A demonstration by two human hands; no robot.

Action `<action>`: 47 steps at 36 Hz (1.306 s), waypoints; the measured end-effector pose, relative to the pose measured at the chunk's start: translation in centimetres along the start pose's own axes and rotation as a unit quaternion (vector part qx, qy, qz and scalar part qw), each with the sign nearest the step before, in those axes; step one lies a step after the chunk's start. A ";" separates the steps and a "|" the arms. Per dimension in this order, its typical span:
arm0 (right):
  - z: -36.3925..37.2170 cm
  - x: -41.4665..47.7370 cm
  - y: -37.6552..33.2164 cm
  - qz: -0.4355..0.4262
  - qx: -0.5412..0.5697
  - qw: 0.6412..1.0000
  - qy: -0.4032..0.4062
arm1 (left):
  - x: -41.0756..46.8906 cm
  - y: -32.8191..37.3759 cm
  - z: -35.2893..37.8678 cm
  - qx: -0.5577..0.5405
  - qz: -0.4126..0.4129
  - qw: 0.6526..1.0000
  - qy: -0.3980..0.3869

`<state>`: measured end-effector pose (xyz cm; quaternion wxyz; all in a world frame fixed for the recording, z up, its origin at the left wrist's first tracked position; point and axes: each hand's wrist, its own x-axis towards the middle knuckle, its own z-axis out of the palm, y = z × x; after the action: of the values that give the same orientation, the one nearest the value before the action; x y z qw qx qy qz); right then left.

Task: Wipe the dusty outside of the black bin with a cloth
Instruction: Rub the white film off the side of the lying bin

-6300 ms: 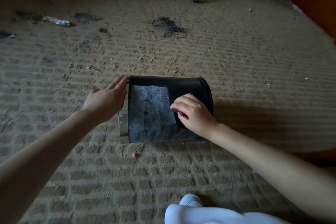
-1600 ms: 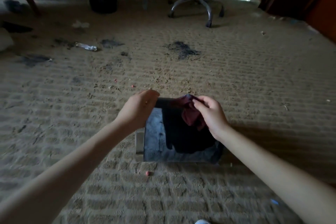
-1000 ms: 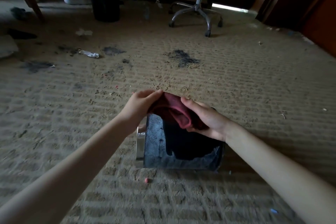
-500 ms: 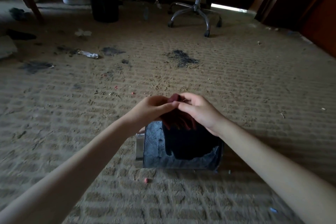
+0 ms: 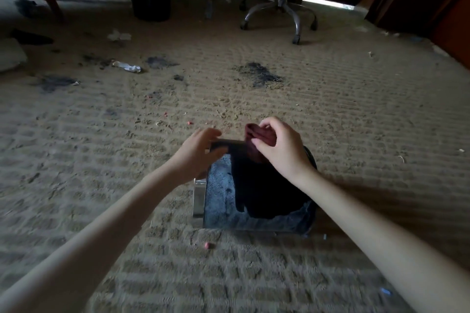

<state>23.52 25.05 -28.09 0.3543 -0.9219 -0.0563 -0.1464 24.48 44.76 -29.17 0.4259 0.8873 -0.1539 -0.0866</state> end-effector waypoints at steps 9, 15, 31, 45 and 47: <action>5.1 1.1 2.9 -0.098 -0.196 0.968 -0.126 | -0.1 -6.7 0.3 0.259 -0.025 0.946 -0.195; 5.6 2.7 3.5 -0.116 -0.168 0.972 -0.114 | 0.5 -7.3 -0.1 0.224 -0.005 0.955 -0.196; 6.2 -1.1 4.2 -0.290 -0.201 0.933 -0.074 | 0.7 -6.8 -0.4 0.168 -0.008 0.963 -0.211; 5.9 -4.9 5.3 -0.358 -0.247 0.900 -0.037 | 1.6 -7.4 -0.6 0.146 -0.010 0.965 -0.218; 5.8 -4.8 5.4 -0.369 -0.255 0.893 -0.034 | 1.9 -7.3 -0.7 0.147 -0.010 0.965 -0.219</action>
<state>21.35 24.92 -37.09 0.0250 -0.8979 -0.3654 -0.2442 27.88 48.91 -34.49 0.2458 0.9011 -0.2458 -0.2591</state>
